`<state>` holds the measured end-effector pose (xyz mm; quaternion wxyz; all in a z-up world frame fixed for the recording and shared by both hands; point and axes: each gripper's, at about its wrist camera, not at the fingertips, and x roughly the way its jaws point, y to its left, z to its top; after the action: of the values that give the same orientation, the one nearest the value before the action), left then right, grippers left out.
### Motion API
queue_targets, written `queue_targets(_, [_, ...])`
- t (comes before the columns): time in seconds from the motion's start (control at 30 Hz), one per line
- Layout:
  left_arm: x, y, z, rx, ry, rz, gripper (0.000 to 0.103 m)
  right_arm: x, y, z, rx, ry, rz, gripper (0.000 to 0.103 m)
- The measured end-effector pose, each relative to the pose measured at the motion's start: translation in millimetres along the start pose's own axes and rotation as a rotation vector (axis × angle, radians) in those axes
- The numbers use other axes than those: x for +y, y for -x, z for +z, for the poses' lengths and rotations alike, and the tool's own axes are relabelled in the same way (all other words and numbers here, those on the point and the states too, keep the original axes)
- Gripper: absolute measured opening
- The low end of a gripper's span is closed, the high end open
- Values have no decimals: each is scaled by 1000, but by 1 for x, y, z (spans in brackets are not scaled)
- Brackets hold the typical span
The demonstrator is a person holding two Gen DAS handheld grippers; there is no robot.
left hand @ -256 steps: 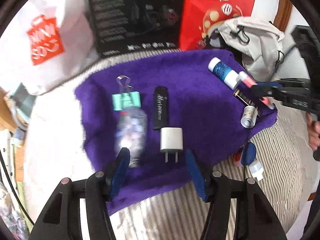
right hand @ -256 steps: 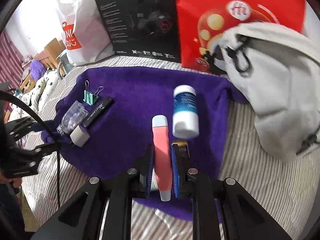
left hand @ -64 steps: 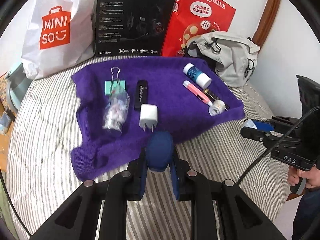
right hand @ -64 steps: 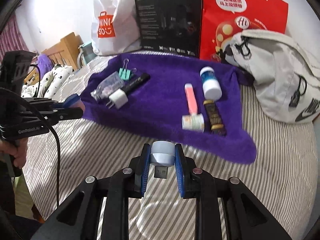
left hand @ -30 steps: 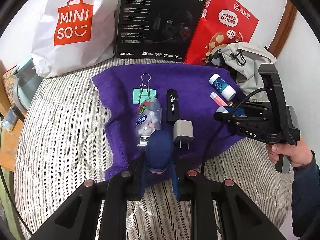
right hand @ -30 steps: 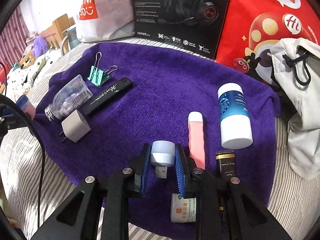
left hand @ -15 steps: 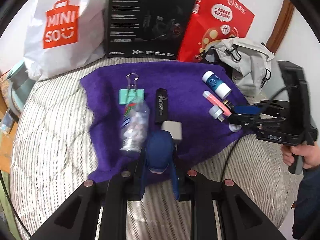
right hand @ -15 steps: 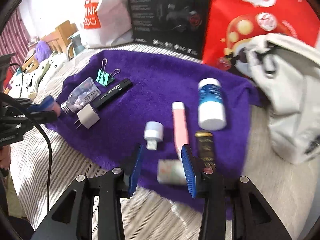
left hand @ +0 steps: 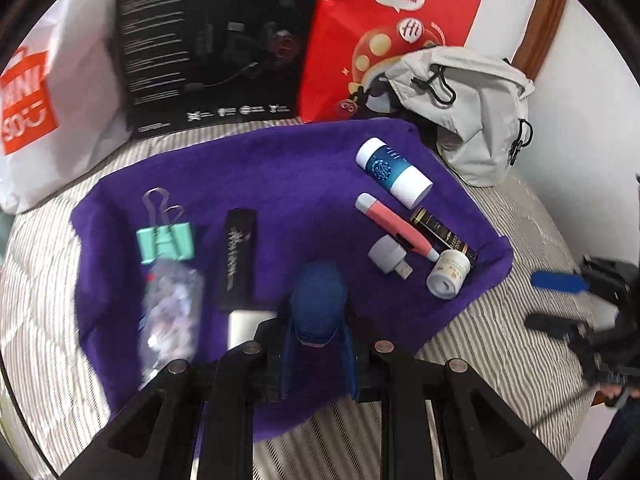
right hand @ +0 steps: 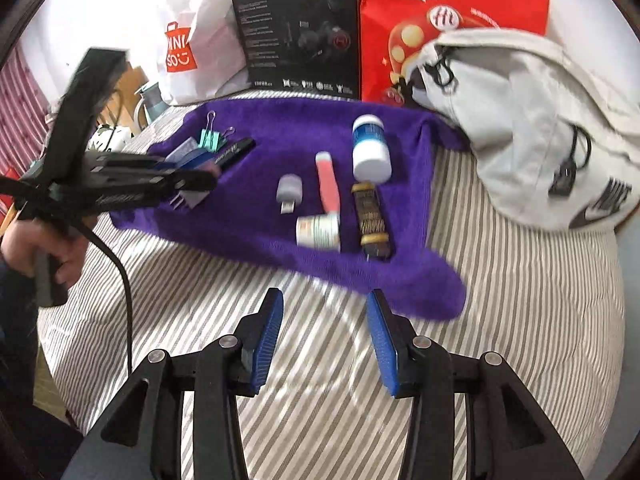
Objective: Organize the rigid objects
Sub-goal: 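Lower the blue-capped container onto the towel by the charger and open the left tool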
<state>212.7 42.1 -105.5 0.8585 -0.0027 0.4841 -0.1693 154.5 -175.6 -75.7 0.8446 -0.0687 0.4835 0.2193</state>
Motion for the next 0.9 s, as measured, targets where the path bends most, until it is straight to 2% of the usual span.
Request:
queue_targets(0.3, [-11, -34, 2, 62, -30, 40, 20, 0, -5, -25, 55, -38, 15, 43])
queue_targets(0.53, [-15, -35, -1, 60, -56, 60, 21, 5, -7, -37, 72, -63, 40, 43])
queue_targets(0.67, [-23, -35, -3, 68, -79, 65, 31, 11, -8, -40, 77, -68, 56, 43])
queue_targets(0.9, [-24, -29, -3, 73, -56, 79, 31, 18, 1, -42, 70, -47, 47, 44])
